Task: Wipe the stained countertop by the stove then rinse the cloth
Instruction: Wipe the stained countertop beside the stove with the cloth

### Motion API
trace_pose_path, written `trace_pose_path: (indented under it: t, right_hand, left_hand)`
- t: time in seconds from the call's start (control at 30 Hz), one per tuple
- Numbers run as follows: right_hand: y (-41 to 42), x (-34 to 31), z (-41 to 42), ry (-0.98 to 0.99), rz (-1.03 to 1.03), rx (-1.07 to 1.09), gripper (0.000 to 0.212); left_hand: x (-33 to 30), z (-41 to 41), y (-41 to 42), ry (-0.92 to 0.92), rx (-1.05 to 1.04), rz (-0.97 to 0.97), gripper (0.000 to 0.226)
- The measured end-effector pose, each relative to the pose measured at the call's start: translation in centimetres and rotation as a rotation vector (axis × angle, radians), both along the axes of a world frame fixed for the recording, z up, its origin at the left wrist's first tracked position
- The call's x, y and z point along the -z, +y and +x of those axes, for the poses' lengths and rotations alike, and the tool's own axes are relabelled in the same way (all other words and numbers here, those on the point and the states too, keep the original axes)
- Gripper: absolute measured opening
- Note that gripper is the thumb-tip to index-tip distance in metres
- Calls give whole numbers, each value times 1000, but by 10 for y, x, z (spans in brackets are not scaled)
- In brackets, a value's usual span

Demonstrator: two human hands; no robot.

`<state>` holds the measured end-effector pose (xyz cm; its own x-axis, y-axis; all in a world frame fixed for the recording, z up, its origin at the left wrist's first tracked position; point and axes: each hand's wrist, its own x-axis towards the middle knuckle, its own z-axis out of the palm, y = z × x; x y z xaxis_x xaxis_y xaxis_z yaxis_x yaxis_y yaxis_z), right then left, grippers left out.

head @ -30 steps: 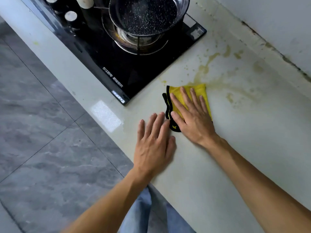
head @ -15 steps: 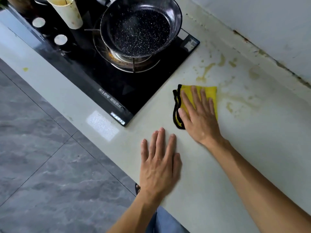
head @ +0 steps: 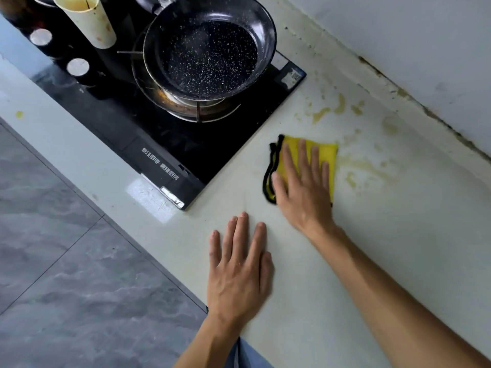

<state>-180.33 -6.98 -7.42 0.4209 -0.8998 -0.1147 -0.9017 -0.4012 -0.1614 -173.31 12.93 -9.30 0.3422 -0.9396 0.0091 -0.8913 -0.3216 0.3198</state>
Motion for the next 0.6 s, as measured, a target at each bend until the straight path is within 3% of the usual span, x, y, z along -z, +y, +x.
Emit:
trace_pose_path:
  t: [0.13,0.3,0.6]
  right_hand:
    - [0,3,20,-17,9,-169,68]
    - [-72,7,19,-5,-2,-54,68]
    - [21,15,-95,10,-51,-160,66]
  left_hand:
    - [3,0,-1,-13,-8,-21,54]
    - [4,1,0,-19,-8,-28,55]
    - [3,0,-1,-30,-14,-24,56]
